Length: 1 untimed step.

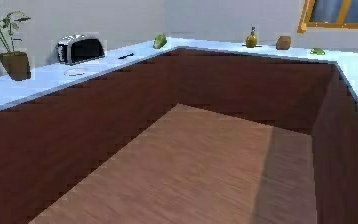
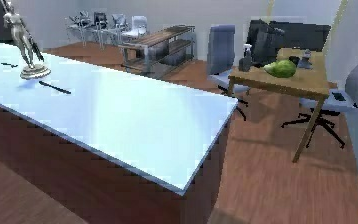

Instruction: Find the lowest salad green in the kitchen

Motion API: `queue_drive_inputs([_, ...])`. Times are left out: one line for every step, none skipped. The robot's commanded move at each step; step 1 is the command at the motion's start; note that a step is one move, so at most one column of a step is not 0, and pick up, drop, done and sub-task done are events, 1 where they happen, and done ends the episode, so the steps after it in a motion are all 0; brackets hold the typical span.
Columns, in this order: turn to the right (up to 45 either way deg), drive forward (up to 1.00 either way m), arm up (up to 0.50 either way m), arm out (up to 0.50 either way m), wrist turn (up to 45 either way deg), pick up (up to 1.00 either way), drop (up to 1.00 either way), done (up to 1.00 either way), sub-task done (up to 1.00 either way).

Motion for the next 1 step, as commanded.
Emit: queue_drive_inputs([-3.0, 0.00, 0.00, 0.00, 0.0, 0.00, 0.00, 0.00, 0.00])
